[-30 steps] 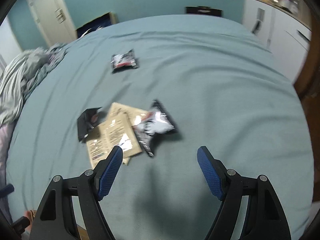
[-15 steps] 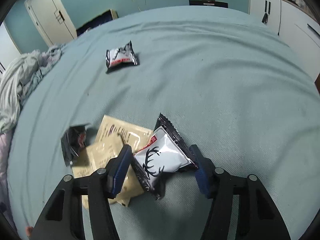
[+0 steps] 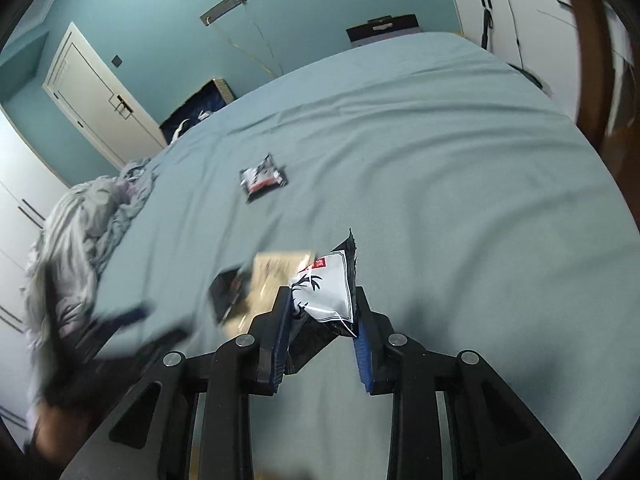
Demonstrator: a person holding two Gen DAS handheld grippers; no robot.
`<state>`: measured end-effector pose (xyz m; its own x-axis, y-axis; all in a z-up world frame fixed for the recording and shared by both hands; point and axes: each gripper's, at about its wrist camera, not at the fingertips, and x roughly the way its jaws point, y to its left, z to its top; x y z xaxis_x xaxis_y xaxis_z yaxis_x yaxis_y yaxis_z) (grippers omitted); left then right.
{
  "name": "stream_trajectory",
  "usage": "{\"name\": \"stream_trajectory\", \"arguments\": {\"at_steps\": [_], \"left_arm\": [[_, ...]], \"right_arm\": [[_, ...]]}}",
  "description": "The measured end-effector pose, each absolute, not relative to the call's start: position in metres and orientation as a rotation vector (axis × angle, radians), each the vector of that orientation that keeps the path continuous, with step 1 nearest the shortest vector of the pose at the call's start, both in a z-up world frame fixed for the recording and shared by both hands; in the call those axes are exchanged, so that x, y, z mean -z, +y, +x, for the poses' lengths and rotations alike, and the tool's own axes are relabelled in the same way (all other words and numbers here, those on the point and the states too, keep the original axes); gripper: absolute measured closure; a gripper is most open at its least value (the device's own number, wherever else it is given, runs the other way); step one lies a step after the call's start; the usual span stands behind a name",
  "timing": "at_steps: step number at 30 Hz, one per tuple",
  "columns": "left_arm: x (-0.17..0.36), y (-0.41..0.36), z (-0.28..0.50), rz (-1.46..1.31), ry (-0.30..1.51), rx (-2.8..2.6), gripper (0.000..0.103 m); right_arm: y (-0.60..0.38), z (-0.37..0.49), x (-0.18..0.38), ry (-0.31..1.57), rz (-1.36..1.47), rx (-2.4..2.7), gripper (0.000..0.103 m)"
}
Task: Organize snacks
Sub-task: 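Carry both packets to the box and open both tools to drop them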
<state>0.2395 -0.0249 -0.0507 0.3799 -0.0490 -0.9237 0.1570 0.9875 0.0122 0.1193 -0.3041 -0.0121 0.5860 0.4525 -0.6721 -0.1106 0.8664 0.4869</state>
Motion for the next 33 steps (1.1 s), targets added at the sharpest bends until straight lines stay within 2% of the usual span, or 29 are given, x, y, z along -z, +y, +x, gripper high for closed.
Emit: {"name": "stream_trajectory", "arguments": {"at_steps": [4,5,6,9,11,23,33], "left_arm": [[0.080,-0.029,0.278,0.003,1.306,0.086,0.015],[0.088,-0.029,0.282,-0.015,1.329,0.077,0.019],[0.095,-0.028,0.285,-0.026,1.353,0.074,0.033],[0.103,-0.023,0.281,-0.053,1.350,0.076,0.059],[0.097,-0.014,0.273,-0.106,1.344,0.096,0.062],[-0.004,0.025,0.139,-0.100,1.139,0.219,0.062],[-0.014,0.020,0.025,0.055,1.018,0.370,0.062]], "right_arm": [[-0.323,0.060,-0.002,0.857,0.482,-0.396,0.077],[-0.328,0.043,-0.005,0.839,0.483,-0.411,0.077],[-0.334,0.023,-0.009,0.815,0.478,-0.424,0.076],[-0.343,-0.025,-0.012,0.756,0.463,-0.450,0.076],[-0.344,-0.046,-0.008,0.761,0.436,-0.452,0.076],[-0.315,-0.027,-0.011,0.860,0.354,-0.413,0.076],[-0.306,-0.035,-0.020,0.849,0.305,-0.380,0.076]]}}
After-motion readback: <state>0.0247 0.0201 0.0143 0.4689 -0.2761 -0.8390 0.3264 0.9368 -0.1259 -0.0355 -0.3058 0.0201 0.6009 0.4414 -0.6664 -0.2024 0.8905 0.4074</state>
